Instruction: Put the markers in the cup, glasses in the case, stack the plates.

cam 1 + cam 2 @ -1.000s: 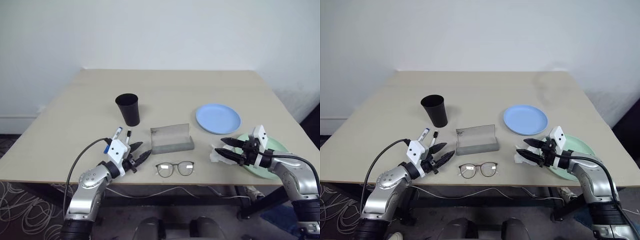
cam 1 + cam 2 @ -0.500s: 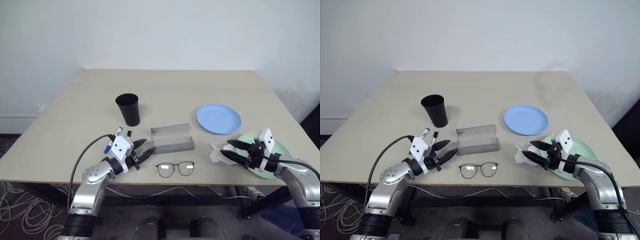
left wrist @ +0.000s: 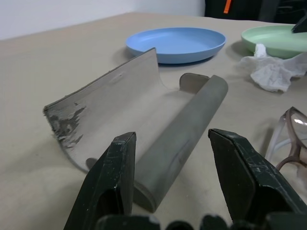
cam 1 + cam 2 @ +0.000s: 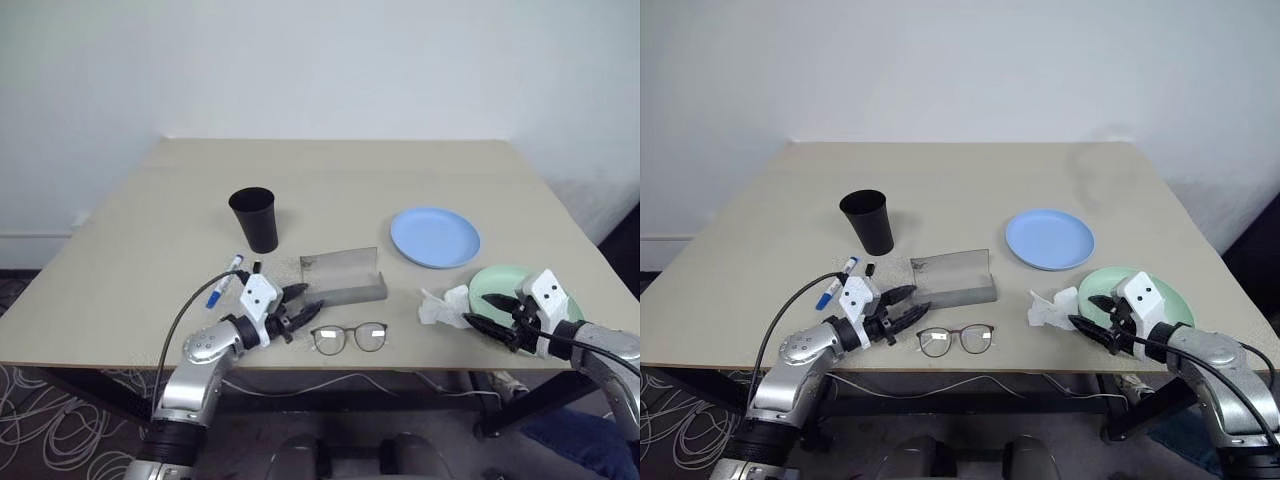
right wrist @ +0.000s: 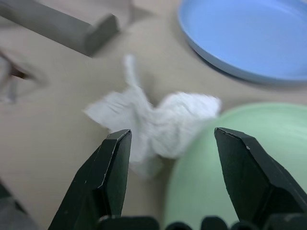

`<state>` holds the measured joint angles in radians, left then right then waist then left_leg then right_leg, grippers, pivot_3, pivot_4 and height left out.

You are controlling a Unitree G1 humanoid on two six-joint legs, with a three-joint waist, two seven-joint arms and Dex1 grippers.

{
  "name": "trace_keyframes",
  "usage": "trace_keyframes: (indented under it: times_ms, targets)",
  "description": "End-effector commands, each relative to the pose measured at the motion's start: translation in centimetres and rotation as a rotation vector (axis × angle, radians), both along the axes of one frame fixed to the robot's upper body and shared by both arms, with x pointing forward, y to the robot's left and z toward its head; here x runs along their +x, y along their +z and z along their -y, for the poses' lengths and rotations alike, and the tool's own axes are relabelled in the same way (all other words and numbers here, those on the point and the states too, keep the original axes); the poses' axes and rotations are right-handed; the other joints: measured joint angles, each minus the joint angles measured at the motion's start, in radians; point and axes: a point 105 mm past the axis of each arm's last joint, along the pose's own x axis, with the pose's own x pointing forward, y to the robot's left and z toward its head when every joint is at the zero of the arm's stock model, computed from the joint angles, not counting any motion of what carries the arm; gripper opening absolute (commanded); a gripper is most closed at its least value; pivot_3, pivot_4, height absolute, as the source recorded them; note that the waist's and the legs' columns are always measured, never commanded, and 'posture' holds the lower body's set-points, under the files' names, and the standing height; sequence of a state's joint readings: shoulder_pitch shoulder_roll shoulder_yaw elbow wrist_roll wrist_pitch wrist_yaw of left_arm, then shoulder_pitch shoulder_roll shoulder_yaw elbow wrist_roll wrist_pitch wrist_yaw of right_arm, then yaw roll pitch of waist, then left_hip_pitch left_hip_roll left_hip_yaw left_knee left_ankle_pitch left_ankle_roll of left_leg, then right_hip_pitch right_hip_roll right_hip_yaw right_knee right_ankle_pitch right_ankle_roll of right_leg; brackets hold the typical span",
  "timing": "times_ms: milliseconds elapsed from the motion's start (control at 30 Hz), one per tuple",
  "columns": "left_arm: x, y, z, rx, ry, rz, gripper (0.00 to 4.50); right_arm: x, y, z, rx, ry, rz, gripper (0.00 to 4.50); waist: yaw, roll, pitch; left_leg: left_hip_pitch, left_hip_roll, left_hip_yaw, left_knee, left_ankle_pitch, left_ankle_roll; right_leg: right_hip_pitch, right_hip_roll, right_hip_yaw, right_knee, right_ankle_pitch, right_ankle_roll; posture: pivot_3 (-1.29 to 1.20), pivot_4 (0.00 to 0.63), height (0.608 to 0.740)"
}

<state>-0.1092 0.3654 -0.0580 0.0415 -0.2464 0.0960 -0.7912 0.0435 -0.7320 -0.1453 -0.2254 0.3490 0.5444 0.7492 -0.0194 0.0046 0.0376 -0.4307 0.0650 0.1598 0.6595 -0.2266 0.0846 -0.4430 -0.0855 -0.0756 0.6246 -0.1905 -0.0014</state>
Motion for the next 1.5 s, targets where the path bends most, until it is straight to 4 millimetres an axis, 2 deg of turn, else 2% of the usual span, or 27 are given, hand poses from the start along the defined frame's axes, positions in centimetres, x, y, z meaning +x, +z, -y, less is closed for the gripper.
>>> trace_keyframes:
  times_ms: [33, 333, 600, 833, 933, 1167, 1367, 1500]
  targets:
    - [0.6, 1.4, 0.4, -0.008, -0.01, 0.064, 2.5, -0.1, 1.1, -0.3, -0.025, -0.017, 0.02, 3.0, 0.0, 0.0, 0.0, 0.0, 0.0, 0.0, 0.0, 0.0, 0.0, 0.0, 0.0, 0.0, 0.0, 0.0, 0.0, 0.0, 0.0, 0.74]
    - [1.2, 1.6, 0.6, -0.012, -0.012, 0.075, 2.5, -0.4, -0.7, 0.8, -0.111, -0.09, -0.059, 3.0, 0.0, 0.0, 0.0, 0.0, 0.0, 0.0, 0.001, 0.0, 0.0, 0.001, 0.0, 0.0, 0.0, 0.0, 0.0, 0.0, 0.0, 0.74]
    - [1.3, 1.6, 0.7, -0.014, -0.017, 0.08, 2.5, -1.6, -1.1, 1.4, -0.127, -0.053, -0.102, 3.0, 0.0, -0.001, 0.0, 0.0, -0.001, -0.001, 0.001, 0.0, 0.0, 0.001, 0.0, 0.0, 0.0, 0.0, 0.0, 0.0, 0.0, 0.74]
    - [1.4, 1.5, 1.0, -0.014, -0.019, 0.084, 2.5, -1.1, -1.3, 2.3, -0.161, -0.07, -0.085, 3.0, 0.0, -0.001, 0.0, 0.0, -0.001, -0.001, 0.001, 0.0, 0.0, 0.002, 0.0, -0.001, 0.0, 0.0, 0.0, 0.0, 0.0, 0.74]
    - [1.4, 1.5, 1.0, -0.015, -0.018, 0.085, 2.55, -0.8, -1.2, 2.5, -0.168, -0.077, -0.073, 2.42, 0.0, -0.001, 0.0, 0.0, -0.001, -0.001, 0.001, 0.0, 0.0, 0.001, 0.0, -0.001, 0.0, 0.0, 0.0, 0.0, 0.0, 0.74]
    - [1.4, 1.5, 1.1, -0.014, -0.015, 0.085, 2.55, -0.3, -1.1, 2.6, -0.179, -0.081, -0.052, 0.09, 0.0, -0.002, 0.0, 0.0, -0.001, -0.001, 0.002, 0.0, 0.0, 0.002, 0.0, -0.001, 0.0, 0.0, 0.0, 0.0, 0.0, 0.74]
    - [1.4, 1.4, 1.2, -0.015, -0.015, 0.084, 2.55, 0.8, -1.1, 3.0, -0.213, -0.112, -0.007, 0.04, -0.002, -0.006, 0.0, 0.0, 0.0, -0.001, 0.003, 0.0, 0.0, 0.002, -0.001, -0.003, -0.001, 0.0, 0.0, 0.0, 0.0, 0.74]
    - [1.4, 1.4, 1.3, -0.015, -0.016, 0.085, 2.55, 2.4, -0.6, 3.7, -0.254, -0.159, 0.046, 0.04, -0.002, -0.005, 0.001, 0.0, 0.0, -0.001, 0.003, 0.0, 0.0, 0.002, -0.002, -0.003, -0.001, 0.0, 0.0, 0.0, 0.0, 0.74]
